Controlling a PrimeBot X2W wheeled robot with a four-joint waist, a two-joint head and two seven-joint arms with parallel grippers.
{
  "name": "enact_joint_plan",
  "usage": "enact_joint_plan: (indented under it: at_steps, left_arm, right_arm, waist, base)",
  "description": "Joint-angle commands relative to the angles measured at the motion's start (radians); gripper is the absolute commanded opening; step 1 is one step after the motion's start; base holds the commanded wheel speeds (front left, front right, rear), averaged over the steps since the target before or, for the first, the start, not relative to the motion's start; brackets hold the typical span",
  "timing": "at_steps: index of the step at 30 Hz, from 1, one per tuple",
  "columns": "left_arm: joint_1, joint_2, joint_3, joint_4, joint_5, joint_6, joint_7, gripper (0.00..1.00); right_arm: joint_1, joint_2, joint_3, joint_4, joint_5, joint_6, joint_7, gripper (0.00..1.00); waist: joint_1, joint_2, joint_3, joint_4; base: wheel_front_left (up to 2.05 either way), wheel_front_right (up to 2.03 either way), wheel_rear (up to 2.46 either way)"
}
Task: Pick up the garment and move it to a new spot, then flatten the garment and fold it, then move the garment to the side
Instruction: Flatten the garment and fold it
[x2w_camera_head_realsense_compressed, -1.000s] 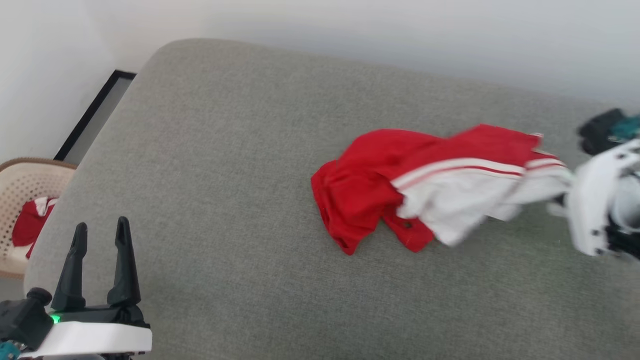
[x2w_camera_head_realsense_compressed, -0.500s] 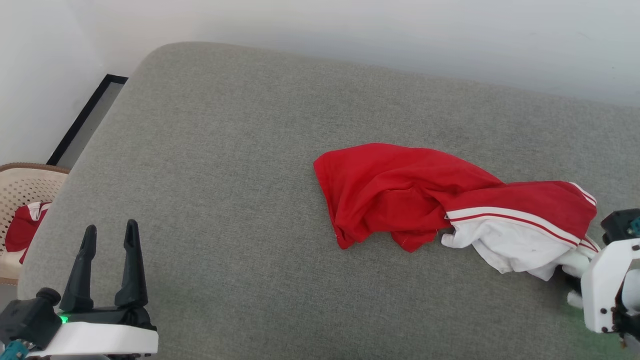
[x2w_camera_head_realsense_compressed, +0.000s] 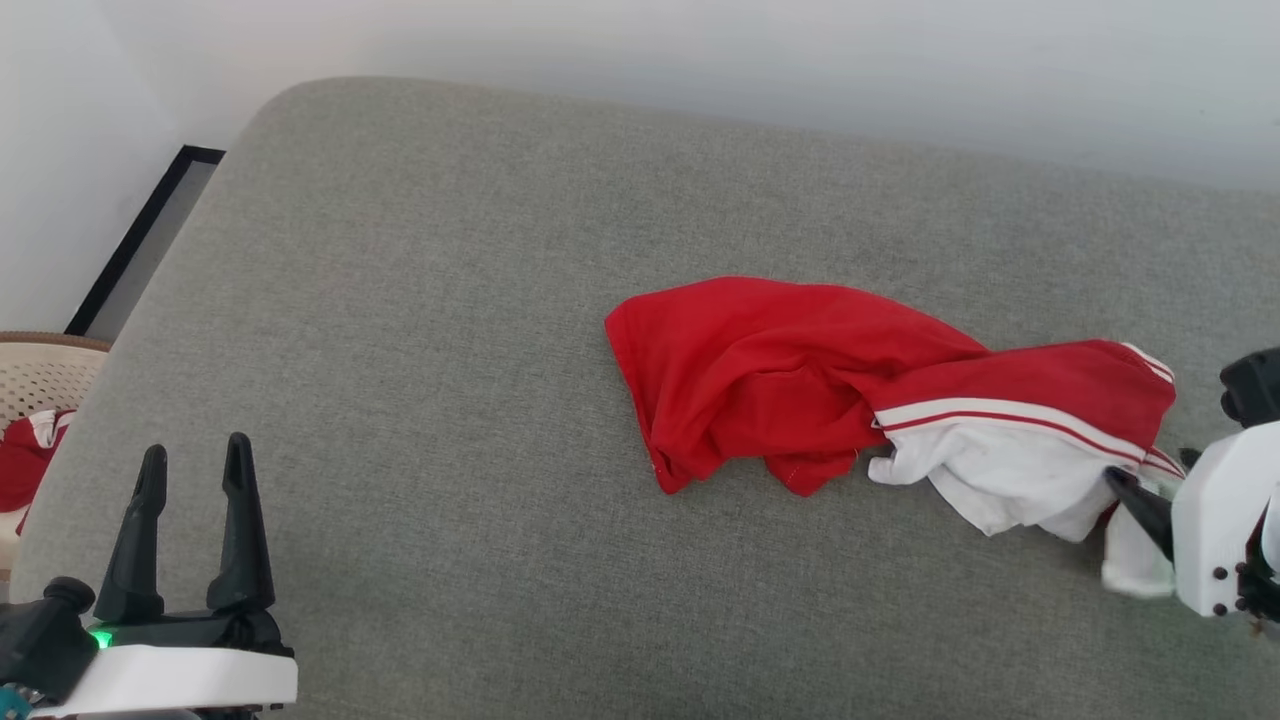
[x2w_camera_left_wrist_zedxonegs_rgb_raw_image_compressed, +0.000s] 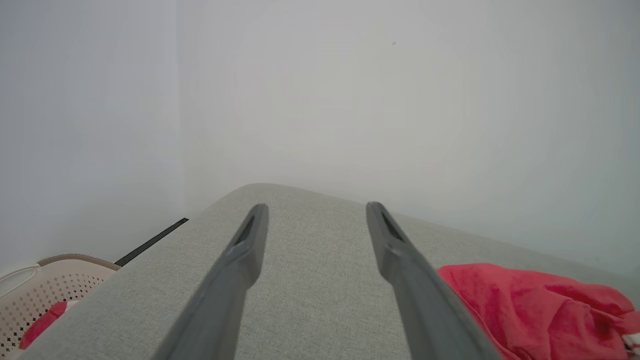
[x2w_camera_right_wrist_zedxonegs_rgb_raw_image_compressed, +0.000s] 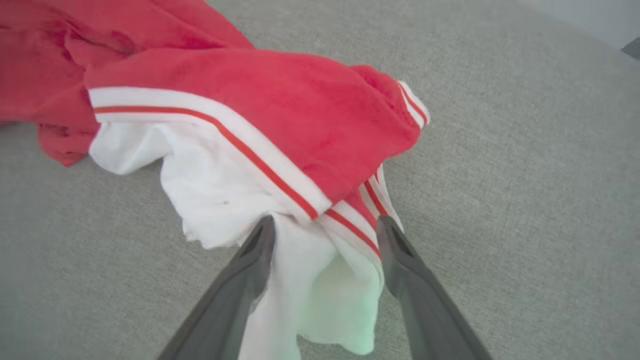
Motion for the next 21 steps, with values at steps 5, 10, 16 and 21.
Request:
enact_joint_plan:
  at_steps: [5,10,16,21]
  left_arm:
    - [-0.009,-0.002,0.003,-0.008,-0.004,-0.003,-0.005,1.00]
    - [-0.031,-0.006,-0.013,-0.008,-0.008,-0.004,-0.005,1.00]
    - [-0.069,-0.009,-0.043,0.002,-0.013,-0.004,-0.005,1.00]
    - [-0.087,-0.015,-0.059,0.012,-0.017,-0.004,-0.005,1.00]
  right_arm:
    - [0.045,0.038,0.022,-0.167,-0.002,0.000,0.055,1.00]
    - [0.040,0.057,0.066,-0.196,-0.027,0.000,0.081,1.00]
    - [-0.019,0.053,0.144,-0.089,-0.115,-0.001,0.054,1.00]
    - [-0.073,0.024,0.216,0.062,-0.191,-0.001,0.015,1.00]
  waist:
    - [0.0000,0.0000,0.021,0.004]
    - [0.0000,0.0000,0.045,0.022]
    - [0.0000,0.0000,0.081,0.067]
    - [0.0000,0.0000,0.092,0.103]
  base:
    - [0.00,0.00,0.00]
    - [0.00,0.00,0.00]
    - [0.00,0.00,0.00]
    - [0.00,0.00,0.00]
